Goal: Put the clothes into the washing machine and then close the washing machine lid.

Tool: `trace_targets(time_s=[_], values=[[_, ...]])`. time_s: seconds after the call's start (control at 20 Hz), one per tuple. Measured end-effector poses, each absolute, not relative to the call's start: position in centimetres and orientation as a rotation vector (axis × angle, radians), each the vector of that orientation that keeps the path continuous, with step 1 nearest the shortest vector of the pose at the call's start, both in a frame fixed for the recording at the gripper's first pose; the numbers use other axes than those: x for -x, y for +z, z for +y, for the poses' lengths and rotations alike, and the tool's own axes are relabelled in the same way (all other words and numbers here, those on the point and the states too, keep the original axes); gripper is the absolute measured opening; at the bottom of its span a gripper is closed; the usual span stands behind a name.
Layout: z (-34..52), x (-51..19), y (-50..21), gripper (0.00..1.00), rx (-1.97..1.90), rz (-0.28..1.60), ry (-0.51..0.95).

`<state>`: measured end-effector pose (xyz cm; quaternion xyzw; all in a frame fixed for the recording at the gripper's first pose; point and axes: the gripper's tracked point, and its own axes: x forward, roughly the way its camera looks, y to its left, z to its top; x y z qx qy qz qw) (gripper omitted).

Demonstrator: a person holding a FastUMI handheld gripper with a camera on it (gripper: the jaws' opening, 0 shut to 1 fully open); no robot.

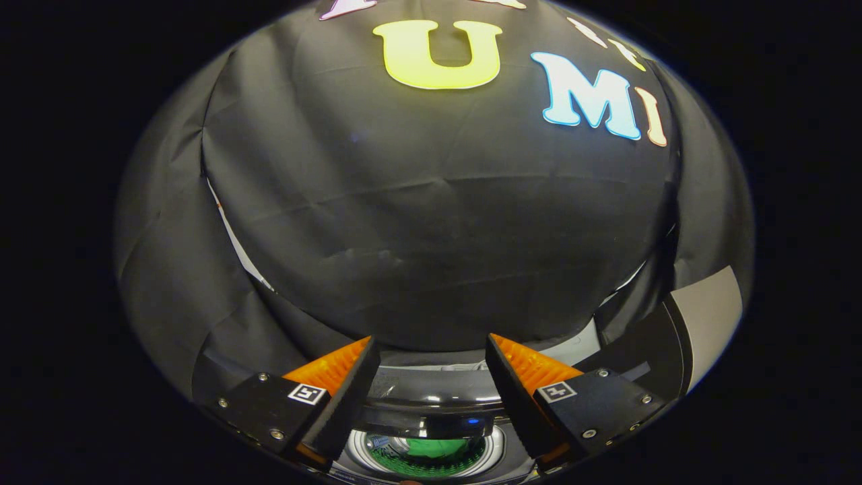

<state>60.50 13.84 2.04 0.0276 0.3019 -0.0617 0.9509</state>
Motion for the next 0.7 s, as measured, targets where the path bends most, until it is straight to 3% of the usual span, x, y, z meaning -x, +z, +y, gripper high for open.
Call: trace_targets(time_s=[0.7], values=[[14.3,-58.0,2.0,0.98,-0.05,0.563,-0.112]])
